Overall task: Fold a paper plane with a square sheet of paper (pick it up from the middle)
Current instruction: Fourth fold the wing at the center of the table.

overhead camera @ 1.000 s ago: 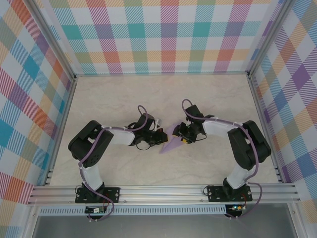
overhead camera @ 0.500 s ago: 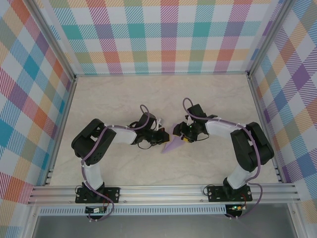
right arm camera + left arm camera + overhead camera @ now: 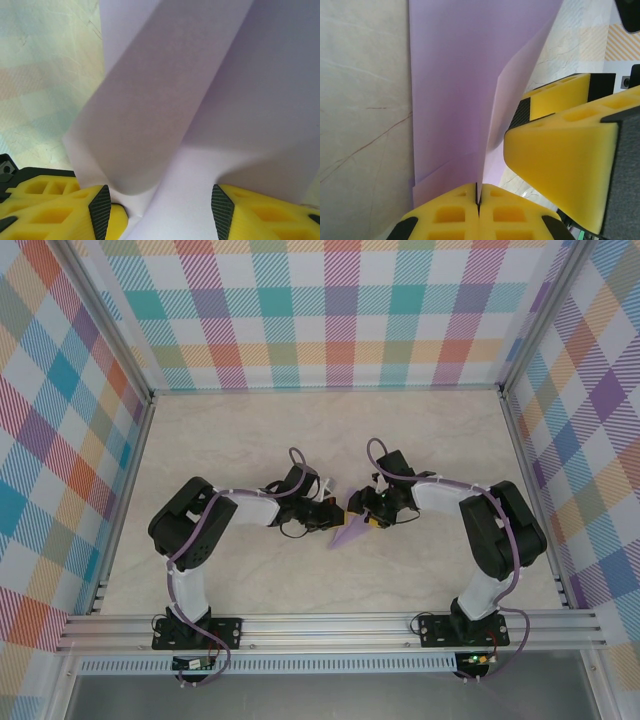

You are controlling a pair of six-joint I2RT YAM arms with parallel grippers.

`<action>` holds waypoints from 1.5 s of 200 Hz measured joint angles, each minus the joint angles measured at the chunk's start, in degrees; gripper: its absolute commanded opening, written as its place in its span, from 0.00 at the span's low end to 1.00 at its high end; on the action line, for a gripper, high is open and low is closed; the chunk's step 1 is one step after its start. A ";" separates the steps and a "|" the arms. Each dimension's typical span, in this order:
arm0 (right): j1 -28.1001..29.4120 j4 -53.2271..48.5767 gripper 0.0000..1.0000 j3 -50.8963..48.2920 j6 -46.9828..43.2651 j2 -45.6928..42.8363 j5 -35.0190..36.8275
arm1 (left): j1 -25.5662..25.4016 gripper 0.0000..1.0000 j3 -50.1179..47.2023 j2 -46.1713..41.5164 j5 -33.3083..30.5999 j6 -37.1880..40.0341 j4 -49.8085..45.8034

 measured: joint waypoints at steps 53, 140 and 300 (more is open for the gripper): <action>0.00 0.96 0.57 -0.02 0.00 0.00 0.20 | 0.00 0.01 0.39 0.76 0.28 0.61 -1.05; 0.00 -0.07 0.54 1.60 -1.09 0.46 1.51 | -0.04 0.01 1.16 1.55 0.46 0.61 -1.40; 0.57 -10.47 0.53 9.73 3.69 6.38 6.78 | 0.50 0.28 -0.59 -6.86 -1.84 0.63 -5.88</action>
